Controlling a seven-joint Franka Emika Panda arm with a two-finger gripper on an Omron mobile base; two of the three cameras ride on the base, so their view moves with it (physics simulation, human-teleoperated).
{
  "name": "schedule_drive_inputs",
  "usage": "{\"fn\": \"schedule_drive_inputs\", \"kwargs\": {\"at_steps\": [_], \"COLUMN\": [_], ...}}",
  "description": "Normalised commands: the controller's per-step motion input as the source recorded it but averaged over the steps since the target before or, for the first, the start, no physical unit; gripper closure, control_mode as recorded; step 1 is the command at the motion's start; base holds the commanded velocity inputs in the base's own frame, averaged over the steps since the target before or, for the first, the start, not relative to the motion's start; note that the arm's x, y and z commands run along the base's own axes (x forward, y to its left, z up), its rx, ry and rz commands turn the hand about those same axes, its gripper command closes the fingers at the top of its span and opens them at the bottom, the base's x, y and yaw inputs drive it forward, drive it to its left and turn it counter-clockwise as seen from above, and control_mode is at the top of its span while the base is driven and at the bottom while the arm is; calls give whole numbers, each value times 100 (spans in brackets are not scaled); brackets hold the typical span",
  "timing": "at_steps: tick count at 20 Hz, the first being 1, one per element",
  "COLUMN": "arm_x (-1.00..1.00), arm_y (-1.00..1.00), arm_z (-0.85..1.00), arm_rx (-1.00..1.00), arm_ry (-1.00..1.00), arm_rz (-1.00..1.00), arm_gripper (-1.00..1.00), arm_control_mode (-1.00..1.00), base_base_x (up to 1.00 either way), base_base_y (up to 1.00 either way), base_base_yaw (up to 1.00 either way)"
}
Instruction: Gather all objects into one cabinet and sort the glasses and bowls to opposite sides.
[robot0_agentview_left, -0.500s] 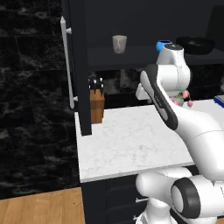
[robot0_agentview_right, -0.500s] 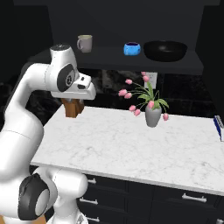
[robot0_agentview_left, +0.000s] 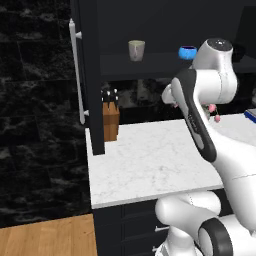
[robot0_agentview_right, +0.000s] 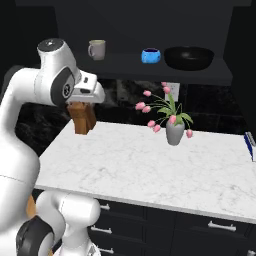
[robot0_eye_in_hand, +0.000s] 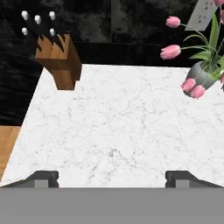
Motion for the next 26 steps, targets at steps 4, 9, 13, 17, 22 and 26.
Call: {"fn": "schedule_drive_inputs", "kwargs": {"at_steps": [4, 9, 13, 17, 22, 26], "arm_x": [-77, -78, -10, 0, 0, 0], "arm_y": [-30, -37, -1, 0, 0, 0], "arm_z": [100, 66, 0, 0, 0, 0], "arm_rx": [0, 0, 0, 0, 0, 0], "arm_ry": [-50, -33, 0, 0, 0, 0], "arm_rz": [0, 0, 0, 0, 0, 0], "arm_gripper": [-100, -100, -100, -100, -100, -100], "arm_control_mode": [-100, -100, -100, 100, 100, 100], "base_base_x": [0, 0, 0, -9, -85, -66], "base_base_y": [0, 0, 0, 0, -4, 0], "base_base_yaw": [0, 0, 0, 0, -33, -80]}}
